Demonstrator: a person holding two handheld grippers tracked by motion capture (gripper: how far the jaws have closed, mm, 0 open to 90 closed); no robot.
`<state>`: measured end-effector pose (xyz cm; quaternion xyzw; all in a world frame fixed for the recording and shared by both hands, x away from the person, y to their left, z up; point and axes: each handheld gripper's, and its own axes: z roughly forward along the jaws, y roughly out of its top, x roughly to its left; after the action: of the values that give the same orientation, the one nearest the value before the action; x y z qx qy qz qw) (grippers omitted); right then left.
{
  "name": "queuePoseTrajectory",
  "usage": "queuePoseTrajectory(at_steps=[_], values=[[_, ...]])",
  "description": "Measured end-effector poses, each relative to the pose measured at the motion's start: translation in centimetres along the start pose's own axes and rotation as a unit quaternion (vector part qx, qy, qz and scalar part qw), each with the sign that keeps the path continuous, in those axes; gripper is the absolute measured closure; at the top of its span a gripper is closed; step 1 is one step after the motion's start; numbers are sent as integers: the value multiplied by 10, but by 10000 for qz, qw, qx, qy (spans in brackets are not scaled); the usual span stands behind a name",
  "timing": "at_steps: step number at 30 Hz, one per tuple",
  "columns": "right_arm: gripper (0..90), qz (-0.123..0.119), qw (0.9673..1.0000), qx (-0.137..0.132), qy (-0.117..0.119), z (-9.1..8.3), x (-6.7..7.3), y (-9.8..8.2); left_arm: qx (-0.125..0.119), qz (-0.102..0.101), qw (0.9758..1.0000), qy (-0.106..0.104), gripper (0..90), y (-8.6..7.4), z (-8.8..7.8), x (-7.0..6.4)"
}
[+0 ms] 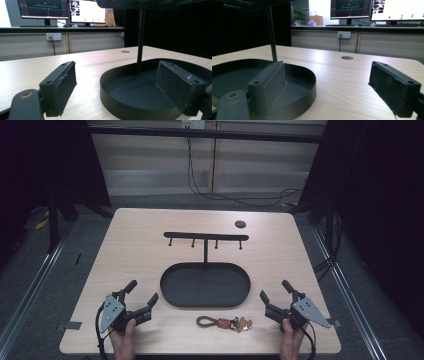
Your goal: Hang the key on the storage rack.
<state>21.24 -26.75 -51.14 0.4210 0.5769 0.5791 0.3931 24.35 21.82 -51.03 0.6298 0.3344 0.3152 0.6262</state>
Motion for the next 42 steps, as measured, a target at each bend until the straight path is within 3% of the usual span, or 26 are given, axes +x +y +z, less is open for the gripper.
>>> queuePoseTrajectory(at_steps=[6, 9, 13, 18, 25, 26, 34, 35, 36, 39, 41, 42], values=[[127, 4, 9999, 125, -64, 2, 1, 1, 18, 60, 10000, -13, 160, 0, 0, 0], [127, -11, 9999, 55, 96, 0, 0, 0, 0, 51, 10000, 3, 160, 0, 0, 0], [128, 92, 9996, 269, 64, 1, -1, 2, 3, 54, 10000, 6, 160, 0, 0, 0], [149, -128, 9989, 343, 288, 2, 2, 2, 19, 61, 10000, -11, 160, 0, 0, 0], [172, 41, 9984, 483, 295, 6, 0, 3, 26, 54, 10000, -21, 159, 0, 0, 0], [196, 4, 9969, 670, 407, 7, 2, 5, 18, 30, 10000, -28, 160, 0, 0, 0], [277, -41, 9918, 984, 813, 6, 5, 13, 29, 61, 10000, -17, 160, 0, 0, 0], [293, 5, 9905, 1043, 895, 7, 5, 14, 29, 56, 10000, -15, 160, 0, 0, 0], [313, 75, 9868, 1238, 1045, 8, 5, 16, 29, 58, 10000, -13, 160, 0, 0, 0], [362, 116, 9859, 1311, 1032, 9, 7, 17, 21, 42, 10000, -8, 160, 0, 0, 0], [379, 207, 9812, 1485, 1212, 11, 8, 19, 22, 57, 10000, -11, 160, 0, 0, 0], [414, 169, 9807, 1531, 1206, 12, 10, 21, 21, 38, 10000, -20, 160, 0, 0, 0]])
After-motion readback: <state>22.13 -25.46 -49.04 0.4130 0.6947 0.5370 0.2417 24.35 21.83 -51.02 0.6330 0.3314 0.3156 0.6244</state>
